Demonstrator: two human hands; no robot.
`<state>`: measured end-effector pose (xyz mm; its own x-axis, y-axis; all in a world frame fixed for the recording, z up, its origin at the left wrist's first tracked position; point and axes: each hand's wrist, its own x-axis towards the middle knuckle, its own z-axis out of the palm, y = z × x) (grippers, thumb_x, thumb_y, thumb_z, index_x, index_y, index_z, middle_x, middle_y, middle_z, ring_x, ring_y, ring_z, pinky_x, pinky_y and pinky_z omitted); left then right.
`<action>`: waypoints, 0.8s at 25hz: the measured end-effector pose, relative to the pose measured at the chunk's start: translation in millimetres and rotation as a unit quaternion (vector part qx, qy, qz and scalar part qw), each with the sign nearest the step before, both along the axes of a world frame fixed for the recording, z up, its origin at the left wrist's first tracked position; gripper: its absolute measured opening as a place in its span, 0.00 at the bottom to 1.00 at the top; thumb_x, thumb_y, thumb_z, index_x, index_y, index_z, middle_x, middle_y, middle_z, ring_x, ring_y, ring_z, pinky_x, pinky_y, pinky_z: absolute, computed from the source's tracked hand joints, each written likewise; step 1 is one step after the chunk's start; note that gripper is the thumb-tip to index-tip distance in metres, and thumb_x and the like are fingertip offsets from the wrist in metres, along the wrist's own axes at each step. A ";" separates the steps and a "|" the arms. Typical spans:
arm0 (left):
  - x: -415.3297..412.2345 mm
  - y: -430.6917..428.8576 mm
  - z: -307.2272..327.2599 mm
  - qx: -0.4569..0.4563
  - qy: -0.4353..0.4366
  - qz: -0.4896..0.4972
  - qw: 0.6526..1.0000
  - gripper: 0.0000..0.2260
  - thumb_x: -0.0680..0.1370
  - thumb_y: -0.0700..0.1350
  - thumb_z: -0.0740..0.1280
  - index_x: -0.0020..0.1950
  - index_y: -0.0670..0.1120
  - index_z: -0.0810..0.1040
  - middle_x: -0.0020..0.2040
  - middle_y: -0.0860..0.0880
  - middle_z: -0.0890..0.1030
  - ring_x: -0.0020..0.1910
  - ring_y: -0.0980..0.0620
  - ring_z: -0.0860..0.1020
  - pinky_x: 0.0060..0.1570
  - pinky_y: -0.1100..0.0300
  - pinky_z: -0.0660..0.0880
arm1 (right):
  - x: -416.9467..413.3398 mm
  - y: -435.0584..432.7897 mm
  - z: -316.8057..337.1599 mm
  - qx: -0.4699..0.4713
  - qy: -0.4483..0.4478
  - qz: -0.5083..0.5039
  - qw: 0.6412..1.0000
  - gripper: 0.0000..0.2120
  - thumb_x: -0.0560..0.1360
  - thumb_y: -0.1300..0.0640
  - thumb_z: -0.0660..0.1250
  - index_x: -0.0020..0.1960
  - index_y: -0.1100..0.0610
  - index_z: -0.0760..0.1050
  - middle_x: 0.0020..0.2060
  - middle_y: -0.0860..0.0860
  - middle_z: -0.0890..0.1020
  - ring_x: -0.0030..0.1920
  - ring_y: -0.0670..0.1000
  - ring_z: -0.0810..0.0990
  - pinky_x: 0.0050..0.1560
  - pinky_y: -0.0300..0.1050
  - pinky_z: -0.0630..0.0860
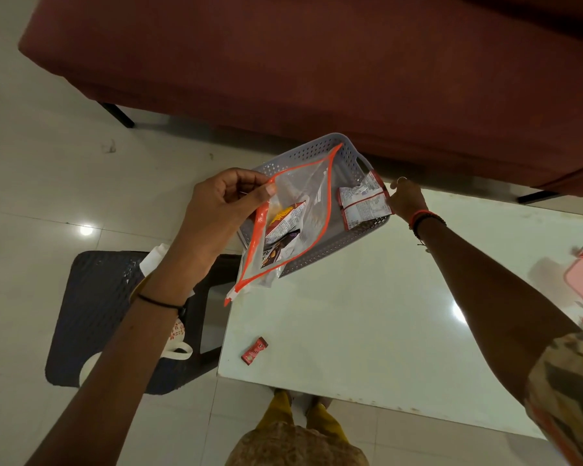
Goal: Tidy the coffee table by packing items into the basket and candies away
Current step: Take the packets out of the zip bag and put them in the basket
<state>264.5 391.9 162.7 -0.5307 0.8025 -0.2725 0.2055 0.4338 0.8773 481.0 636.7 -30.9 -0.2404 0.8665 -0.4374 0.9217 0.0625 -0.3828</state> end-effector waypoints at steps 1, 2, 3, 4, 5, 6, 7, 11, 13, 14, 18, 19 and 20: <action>2.2 -1.1 -0.3 0.001 0.004 0.001 1.000 0.05 0.75 0.46 0.67 0.50 0.50 0.76 0.41 0.59 0.78 0.34 0.72 0.78 0.33 0.80 0.73 | 2.6 -3.0 -2.2 -0.001 0.000 -0.005 1.000 0.17 0.74 0.65 0.66 0.61 0.67 0.71 0.61 0.65 0.77 0.62 0.63 0.75 0.63 0.55 0.73; 3.4 -1.8 -0.6 0.003 0.006 0.002 1.000 0.04 0.75 0.46 0.67 0.50 0.50 0.76 0.41 0.59 0.78 0.34 0.72 0.78 0.33 0.80 0.72 | 4.6 -6.0 -4.7 -0.002 0.001 -0.013 1.000 0.16 0.74 0.66 0.66 0.61 0.68 0.71 0.60 0.65 0.77 0.61 0.64 0.76 0.62 0.55 0.74; 4.7 -2.7 -0.9 0.003 0.007 0.003 1.000 0.04 0.75 0.46 0.67 0.49 0.50 0.76 0.41 0.59 0.78 0.34 0.72 0.78 0.32 0.80 0.72 | 6.5 -8.9 -7.4 -0.004 0.006 -0.024 1.000 0.16 0.73 0.67 0.66 0.60 0.68 0.71 0.60 0.65 0.78 0.60 0.64 0.77 0.61 0.56 0.75; 5.9 -3.3 -1.1 0.002 0.008 0.002 1.000 0.04 0.75 0.46 0.67 0.49 0.50 0.76 0.40 0.59 0.78 0.34 0.72 0.78 0.32 0.80 0.72 | 8.2 -11.7 -9.8 -0.003 0.013 -0.037 0.999 0.15 0.73 0.68 0.66 0.59 0.68 0.72 0.59 0.65 0.78 0.59 0.64 0.77 0.60 0.55 0.75; 6.9 -3.8 -1.2 0.003 0.008 0.002 1.000 0.04 0.75 0.46 0.67 0.50 0.49 0.76 0.40 0.59 0.78 0.34 0.72 0.78 0.31 0.80 0.71 | 9.2 -14.1 -11.5 0.003 0.019 -0.050 0.999 0.13 0.74 0.68 0.65 0.58 0.68 0.73 0.58 0.65 0.78 0.59 0.64 0.78 0.60 0.55 0.75; 7.6 -4.5 -1.4 0.004 0.007 0.002 1.000 0.05 0.75 0.46 0.67 0.50 0.49 0.76 0.40 0.59 0.78 0.34 0.72 0.78 0.31 0.80 0.71 | 9.5 -15.6 -12.4 0.016 0.022 -0.061 0.998 0.12 0.75 0.68 0.64 0.57 0.68 0.74 0.58 0.65 0.79 0.59 0.64 0.78 0.59 0.54 0.75; 8.2 -5.2 -1.5 0.005 0.006 0.003 1.000 0.05 0.75 0.46 0.67 0.50 0.49 0.76 0.40 0.59 0.78 0.34 0.72 0.78 0.31 0.80 0.71 | 9.1 -16.3 -12.3 0.032 0.024 -0.068 0.997 0.10 0.75 0.68 0.63 0.56 0.68 0.75 0.57 0.64 0.79 0.58 0.64 0.78 0.58 0.53 0.75; 9.1 -9.0 -1.2 0.005 0.008 0.007 1.000 0.05 0.75 0.46 0.67 0.50 0.49 0.76 0.40 0.59 0.78 0.33 0.72 0.78 0.31 0.80 0.72 | 5.3 -13.1 -3.5 0.079 0.059 -0.068 0.993 0.10 0.75 0.70 0.58 0.50 0.68 0.77 0.51 0.65 0.81 0.53 0.63 0.79 0.53 0.54 0.76; 9.4 -9.7 -0.7 0.005 0.005 0.009 1.000 0.04 0.75 0.46 0.67 0.50 0.49 0.76 0.40 0.58 0.78 0.33 0.71 0.79 0.32 0.79 0.72 | 6.4 -10.8 0.9 0.087 0.061 -0.066 0.992 0.09 0.75 0.69 0.59 0.51 0.68 0.77 0.51 0.65 0.81 0.53 0.63 0.79 0.54 0.55 0.77; 9.5 -9.6 -0.4 0.005 0.004 0.010 1.000 0.04 0.75 0.46 0.67 0.50 0.49 0.76 0.40 0.58 0.78 0.33 0.71 0.79 0.32 0.79 0.72 | 7.4 -10.4 2.0 0.083 0.052 -0.063 0.993 0.09 0.75 0.68 0.59 0.52 0.67 0.76 0.52 0.65 0.81 0.54 0.63 0.79 0.55 0.56 0.77; 9.9 -10.0 -0.6 0.004 0.002 0.013 1.000 0.04 0.75 0.45 0.67 0.50 0.48 0.76 0.40 0.59 0.78 0.33 0.72 0.78 0.32 0.80 0.72 | 11.3 -11.3 -0.5 0.050 0.022 -0.061 0.997 0.11 0.74 0.68 0.60 0.55 0.65 0.76 0.57 0.63 0.79 0.59 0.62 0.77 0.60 0.56 0.75; 9.8 -10.5 -0.8 0.003 0.003 0.013 1.000 0.05 0.75 0.45 0.67 0.50 0.48 0.76 0.40 0.59 0.78 0.33 0.72 0.78 0.32 0.80 0.72 | 11.7 -11.5 -1.6 0.048 0.021 -0.060 0.997 0.11 0.74 0.67 0.60 0.55 0.64 0.76 0.57 0.63 0.79 0.59 0.62 0.77 0.60 0.56 0.75; 9.5 -10.9 -1.1 0.003 0.004 0.012 1.000 0.05 0.75 0.45 0.67 0.50 0.48 0.76 0.41 0.59 0.78 0.33 0.72 0.78 0.33 0.80 0.72 | 12.1 -11.9 -2.0 0.048 0.018 -0.059 0.997 0.11 0.74 0.67 0.61 0.54 0.64 0.76 0.56 0.63 0.80 0.59 0.63 0.77 0.59 0.55 0.75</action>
